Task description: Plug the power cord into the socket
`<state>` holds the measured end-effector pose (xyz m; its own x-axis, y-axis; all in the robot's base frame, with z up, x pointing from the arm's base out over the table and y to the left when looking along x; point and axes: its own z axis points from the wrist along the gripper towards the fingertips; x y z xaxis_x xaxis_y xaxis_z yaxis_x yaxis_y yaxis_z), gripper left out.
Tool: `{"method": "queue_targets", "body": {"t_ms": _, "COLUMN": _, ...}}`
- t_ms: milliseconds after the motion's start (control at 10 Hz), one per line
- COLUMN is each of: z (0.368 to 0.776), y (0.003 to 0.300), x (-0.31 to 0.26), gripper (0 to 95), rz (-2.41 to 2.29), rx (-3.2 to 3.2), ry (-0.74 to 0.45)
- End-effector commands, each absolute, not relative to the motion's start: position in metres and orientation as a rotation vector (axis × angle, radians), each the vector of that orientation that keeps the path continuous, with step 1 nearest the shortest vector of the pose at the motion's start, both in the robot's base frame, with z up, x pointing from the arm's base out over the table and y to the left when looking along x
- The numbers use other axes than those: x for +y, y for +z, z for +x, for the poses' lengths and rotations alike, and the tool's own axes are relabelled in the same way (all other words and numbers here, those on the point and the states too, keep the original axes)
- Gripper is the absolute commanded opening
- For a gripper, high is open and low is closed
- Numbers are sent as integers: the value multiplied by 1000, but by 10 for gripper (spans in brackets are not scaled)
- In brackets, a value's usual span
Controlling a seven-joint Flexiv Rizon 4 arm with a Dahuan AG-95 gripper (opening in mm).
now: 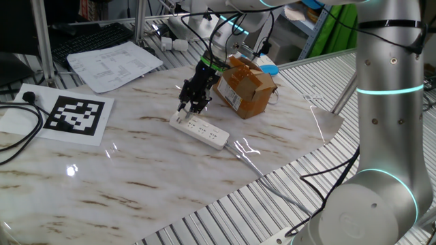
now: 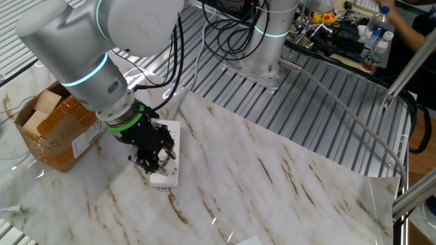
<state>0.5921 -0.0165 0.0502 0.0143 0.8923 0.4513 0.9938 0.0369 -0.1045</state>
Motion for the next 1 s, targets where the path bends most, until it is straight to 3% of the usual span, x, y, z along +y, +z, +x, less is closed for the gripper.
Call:
{"method": "queue_targets", "body": {"t_ms": 100, "z": 591, "y": 52, "x": -15, "gripper": 0, "rz": -1926, "rx": -1958, "ry": -343}}
{"method": "queue_targets", "body": {"t_ms": 1000, "z": 591, "y": 81, "x": -13, "gripper": 0, "rz": -1743, "rx": -2415, "ry": -272}}
